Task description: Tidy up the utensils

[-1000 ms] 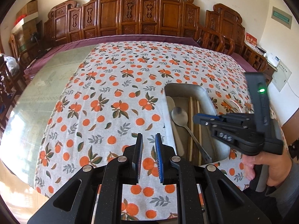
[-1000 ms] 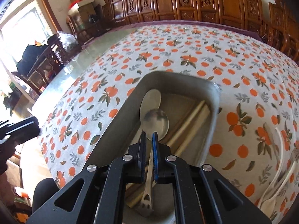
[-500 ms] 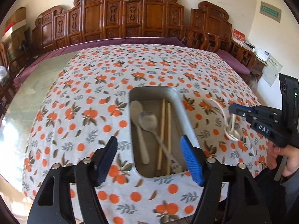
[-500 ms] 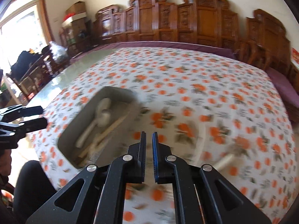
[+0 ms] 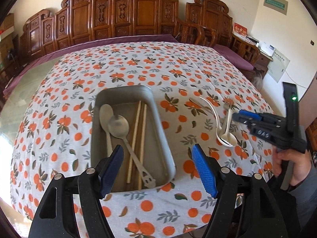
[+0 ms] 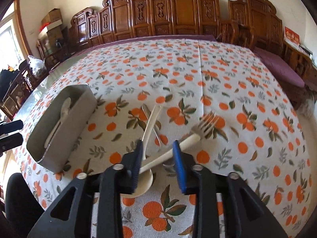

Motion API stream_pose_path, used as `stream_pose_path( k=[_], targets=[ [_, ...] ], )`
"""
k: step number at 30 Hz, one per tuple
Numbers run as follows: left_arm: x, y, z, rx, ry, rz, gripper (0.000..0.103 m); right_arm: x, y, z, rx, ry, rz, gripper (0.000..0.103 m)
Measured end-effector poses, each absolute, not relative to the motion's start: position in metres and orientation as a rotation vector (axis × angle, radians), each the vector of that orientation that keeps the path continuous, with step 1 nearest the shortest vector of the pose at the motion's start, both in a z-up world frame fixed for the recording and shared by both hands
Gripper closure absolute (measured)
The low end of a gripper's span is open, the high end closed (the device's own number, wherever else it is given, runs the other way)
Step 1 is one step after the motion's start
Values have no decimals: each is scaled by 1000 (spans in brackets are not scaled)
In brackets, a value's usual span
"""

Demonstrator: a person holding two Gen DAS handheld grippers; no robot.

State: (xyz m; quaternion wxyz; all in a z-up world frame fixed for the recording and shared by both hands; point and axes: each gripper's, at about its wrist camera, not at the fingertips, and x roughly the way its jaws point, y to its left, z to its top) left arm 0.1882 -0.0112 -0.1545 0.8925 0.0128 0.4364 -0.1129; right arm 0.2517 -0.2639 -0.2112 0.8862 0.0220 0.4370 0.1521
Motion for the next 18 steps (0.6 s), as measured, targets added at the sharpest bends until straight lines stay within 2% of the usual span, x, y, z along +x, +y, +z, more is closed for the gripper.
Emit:
stream_pose_path(
  k=[12, 18],
  targets=[
    [183, -31, -165, 35, 924, -260, 35, 255, -263, -240, 168, 999, 336, 60],
    [181, -37, -166, 47, 928, -263, 35, 251, -258, -243, 182, 1024, 359, 72]
  ],
)
